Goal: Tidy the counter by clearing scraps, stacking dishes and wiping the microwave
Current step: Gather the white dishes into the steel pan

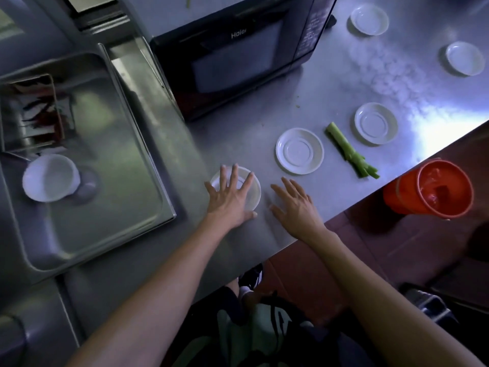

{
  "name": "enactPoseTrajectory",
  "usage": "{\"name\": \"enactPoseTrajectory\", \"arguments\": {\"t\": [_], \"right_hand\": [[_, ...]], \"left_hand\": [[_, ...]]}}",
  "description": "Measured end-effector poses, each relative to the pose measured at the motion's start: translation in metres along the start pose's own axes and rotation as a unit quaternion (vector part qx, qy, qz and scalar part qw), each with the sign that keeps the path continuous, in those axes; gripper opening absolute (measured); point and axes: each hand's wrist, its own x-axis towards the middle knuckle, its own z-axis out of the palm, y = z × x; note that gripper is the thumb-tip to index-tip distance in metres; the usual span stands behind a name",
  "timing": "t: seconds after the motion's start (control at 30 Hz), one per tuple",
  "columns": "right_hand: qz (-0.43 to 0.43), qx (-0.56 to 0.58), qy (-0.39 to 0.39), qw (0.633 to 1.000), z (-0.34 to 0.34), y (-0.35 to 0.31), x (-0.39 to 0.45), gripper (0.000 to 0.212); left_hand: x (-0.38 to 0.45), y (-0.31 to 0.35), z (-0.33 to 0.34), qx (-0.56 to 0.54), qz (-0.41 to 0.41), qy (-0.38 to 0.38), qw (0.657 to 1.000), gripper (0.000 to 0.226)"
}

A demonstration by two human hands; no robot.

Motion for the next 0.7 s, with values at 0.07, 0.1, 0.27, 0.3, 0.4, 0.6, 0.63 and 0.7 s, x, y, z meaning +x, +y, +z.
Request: {"name": "enactPoseTrajectory", "arguments": {"t": [0.07, 0.1, 0.27, 0.3, 0.4, 0.6, 0.63, 0.7], "right_hand": [[0.002, -0.001, -0.003, 1.000, -0.003, -0.001, 0.006, 0.058], [0.002, -0.001, -0.003, 1.000, -0.005, -0.003, 0.009, 0.058], [0.004, -0.001, -0.001, 1.000, -0.010, -0.011, 0.018, 0.058], [0.006, 0.000, -0.003, 1.000, -0.011, -0.012, 0.019, 0.058], [0.020, -0.001, -0.012, 1.000, -0.017, -0.010, 0.025, 0.059], [0.042, -0.020, -0.007, 0.999, -0.034, 0.015, 0.053, 0.068], [0.046, -0.025, -0.008, 0.999, -0.037, 0.020, 0.059, 0.070], [0.052, -0.040, -0.012, 0.998, -0.042, 0.030, 0.073, 0.076]], "left_hand": [[0.007, -0.004, 0.000, -0.007, 0.000, -0.009, 1.000, 0.115], [0.009, -0.006, -0.001, -0.008, 0.001, -0.009, 1.000, 0.116], [0.013, -0.008, -0.006, 0.001, 0.008, -0.011, 1.000, 0.114], [0.014, -0.008, -0.007, 0.003, 0.007, -0.009, 1.000, 0.113], [0.017, -0.005, -0.013, -0.005, 0.004, 0.001, 1.000, 0.111], [0.033, 0.008, -0.026, -0.023, -0.009, 0.016, 1.000, 0.110], [0.036, 0.011, -0.028, -0.024, -0.014, 0.015, 1.000, 0.111], [0.042, 0.017, -0.030, -0.023, -0.024, 0.008, 0.999, 0.112]]}}
